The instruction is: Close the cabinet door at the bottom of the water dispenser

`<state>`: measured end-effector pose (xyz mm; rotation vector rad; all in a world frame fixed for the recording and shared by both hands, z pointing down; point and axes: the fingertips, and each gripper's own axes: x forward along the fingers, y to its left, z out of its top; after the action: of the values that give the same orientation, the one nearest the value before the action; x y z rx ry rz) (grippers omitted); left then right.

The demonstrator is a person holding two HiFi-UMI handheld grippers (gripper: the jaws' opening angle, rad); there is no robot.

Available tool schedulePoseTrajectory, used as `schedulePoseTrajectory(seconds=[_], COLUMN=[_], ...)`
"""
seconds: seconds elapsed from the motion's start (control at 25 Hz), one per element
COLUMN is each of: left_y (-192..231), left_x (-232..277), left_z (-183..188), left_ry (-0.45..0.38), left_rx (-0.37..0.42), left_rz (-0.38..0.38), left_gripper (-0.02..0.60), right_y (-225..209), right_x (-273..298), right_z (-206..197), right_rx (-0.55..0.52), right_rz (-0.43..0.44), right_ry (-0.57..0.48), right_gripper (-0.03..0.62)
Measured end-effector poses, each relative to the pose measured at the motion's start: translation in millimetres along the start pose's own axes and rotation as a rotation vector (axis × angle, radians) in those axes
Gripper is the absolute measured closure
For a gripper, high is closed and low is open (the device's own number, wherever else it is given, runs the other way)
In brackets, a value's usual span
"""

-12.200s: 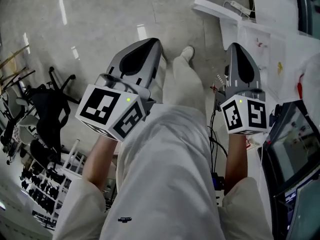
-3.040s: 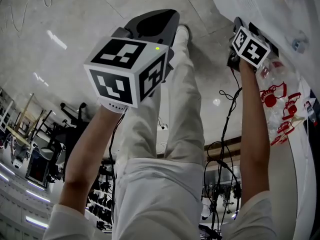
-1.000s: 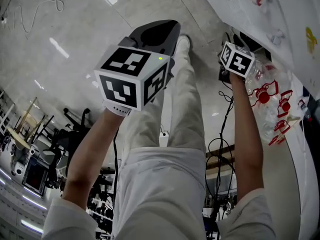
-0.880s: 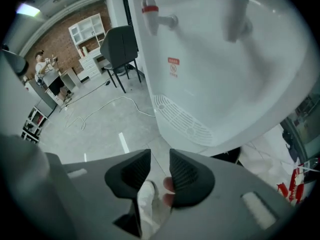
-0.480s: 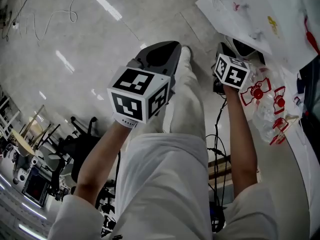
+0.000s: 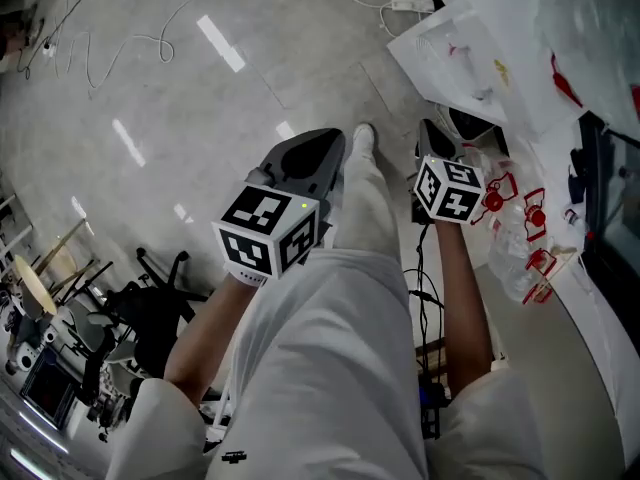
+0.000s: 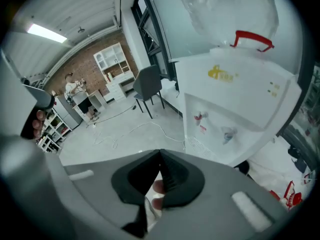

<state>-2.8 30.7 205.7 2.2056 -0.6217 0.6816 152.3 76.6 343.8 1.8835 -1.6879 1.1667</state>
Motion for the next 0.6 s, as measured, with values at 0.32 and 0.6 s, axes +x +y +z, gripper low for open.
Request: schedulePoseTrajectory(seconds=[0.32,0.6], left_y=[-7.4,-9.8], left_x=[-62.9,-115.2], left_z=[27.6,50.1], left_ry=[-0.134,-0.260], left_rx=[-0.038,-0.055], left_rz=[0.034,0.059], left_gripper=[0.574,0.575], right_y=[53.4,101.5], right_x=[-67.4,-132.0], right_z=[60.8,103.8], right_rx=[-0.067,-0.119], right_rz=[0.087,0.158], right_ry=[-0.123,-0.231], right_gripper=[0.583,0.583])
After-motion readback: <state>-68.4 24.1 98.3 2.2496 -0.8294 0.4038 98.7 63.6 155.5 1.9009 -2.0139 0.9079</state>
